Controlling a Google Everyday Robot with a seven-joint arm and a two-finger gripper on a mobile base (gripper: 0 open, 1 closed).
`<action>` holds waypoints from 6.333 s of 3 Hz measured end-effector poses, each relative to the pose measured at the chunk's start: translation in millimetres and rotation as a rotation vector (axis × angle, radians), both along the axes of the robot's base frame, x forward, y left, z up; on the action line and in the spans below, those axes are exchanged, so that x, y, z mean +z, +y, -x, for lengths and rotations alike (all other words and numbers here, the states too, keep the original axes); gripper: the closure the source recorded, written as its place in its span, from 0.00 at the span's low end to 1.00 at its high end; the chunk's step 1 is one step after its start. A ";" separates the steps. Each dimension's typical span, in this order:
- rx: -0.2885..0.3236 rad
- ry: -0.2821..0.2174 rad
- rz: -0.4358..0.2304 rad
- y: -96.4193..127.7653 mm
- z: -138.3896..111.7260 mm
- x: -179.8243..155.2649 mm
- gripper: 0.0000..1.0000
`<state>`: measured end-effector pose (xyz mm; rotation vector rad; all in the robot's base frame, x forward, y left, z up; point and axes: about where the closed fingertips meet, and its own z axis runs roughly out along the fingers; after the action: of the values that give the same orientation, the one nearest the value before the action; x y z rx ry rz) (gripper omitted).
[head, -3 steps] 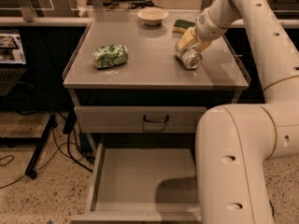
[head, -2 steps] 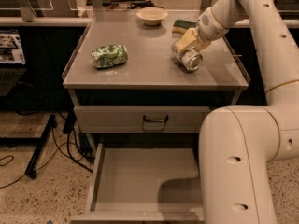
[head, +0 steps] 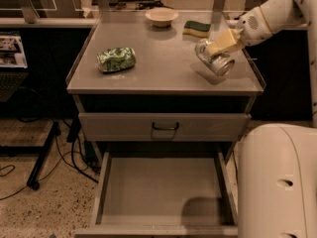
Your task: Place 7up can into middle drawer
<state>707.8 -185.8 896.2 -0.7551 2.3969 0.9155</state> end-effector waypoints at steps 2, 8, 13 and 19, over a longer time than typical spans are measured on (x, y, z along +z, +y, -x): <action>-0.090 0.154 -0.176 -45.8 42.9 -5.8 1.00; -0.345 0.282 -0.381 -62.3 138.9 2.8 1.00; -0.648 0.412 -0.649 -78.3 208.1 -127.0 1.00; -0.983 0.886 -0.475 -30.8 187.1 -420.3 1.00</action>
Offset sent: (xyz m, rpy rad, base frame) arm -0.1156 -0.0625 -0.0245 0.2479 0.3969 -0.1591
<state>520.7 -216.6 475.9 1.1413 2.4972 1.3917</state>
